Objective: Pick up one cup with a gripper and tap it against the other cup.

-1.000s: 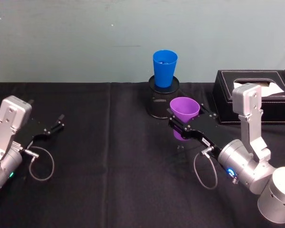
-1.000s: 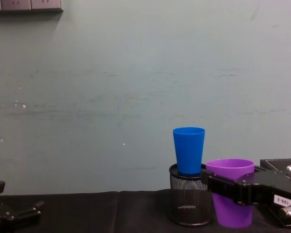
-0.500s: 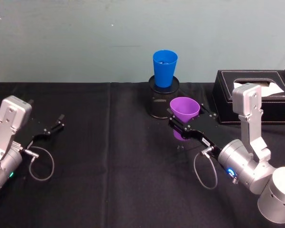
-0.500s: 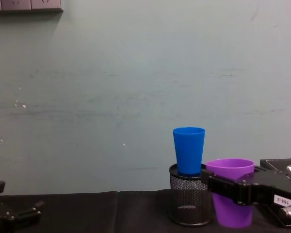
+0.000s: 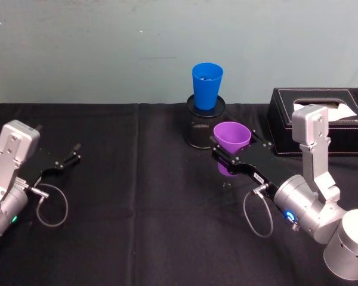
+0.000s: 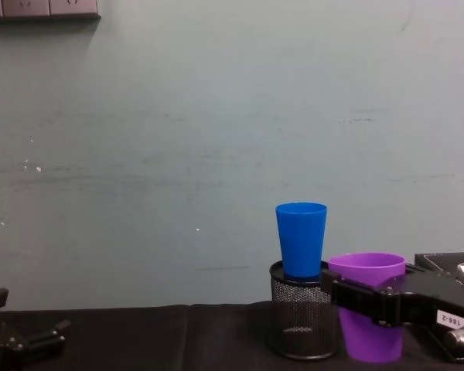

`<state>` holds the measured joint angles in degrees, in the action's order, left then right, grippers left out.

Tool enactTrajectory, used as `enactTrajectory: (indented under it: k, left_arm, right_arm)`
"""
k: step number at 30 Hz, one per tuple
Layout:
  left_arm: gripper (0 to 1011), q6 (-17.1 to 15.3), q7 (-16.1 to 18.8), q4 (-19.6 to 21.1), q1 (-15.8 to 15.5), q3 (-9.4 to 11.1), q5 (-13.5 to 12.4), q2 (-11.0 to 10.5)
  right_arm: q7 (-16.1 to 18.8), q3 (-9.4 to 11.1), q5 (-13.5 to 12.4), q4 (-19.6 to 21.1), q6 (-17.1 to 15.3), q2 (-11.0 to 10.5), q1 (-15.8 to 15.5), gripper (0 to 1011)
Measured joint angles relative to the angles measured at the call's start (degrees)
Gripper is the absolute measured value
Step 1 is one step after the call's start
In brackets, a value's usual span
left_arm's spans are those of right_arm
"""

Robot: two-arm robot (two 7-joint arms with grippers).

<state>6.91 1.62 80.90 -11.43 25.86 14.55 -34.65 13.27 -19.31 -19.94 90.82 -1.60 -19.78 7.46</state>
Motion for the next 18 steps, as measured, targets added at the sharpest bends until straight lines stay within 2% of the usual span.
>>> enactTrajectory:
  k: [18]
  left_arm:
    - [1000, 0.0, 0.0, 0.0, 0.0, 0.0, 0.0, 0.0]
  right_arm:
    - [0.0, 0.0, 0.0, 0.0, 0.0, 0.0, 0.0, 735]
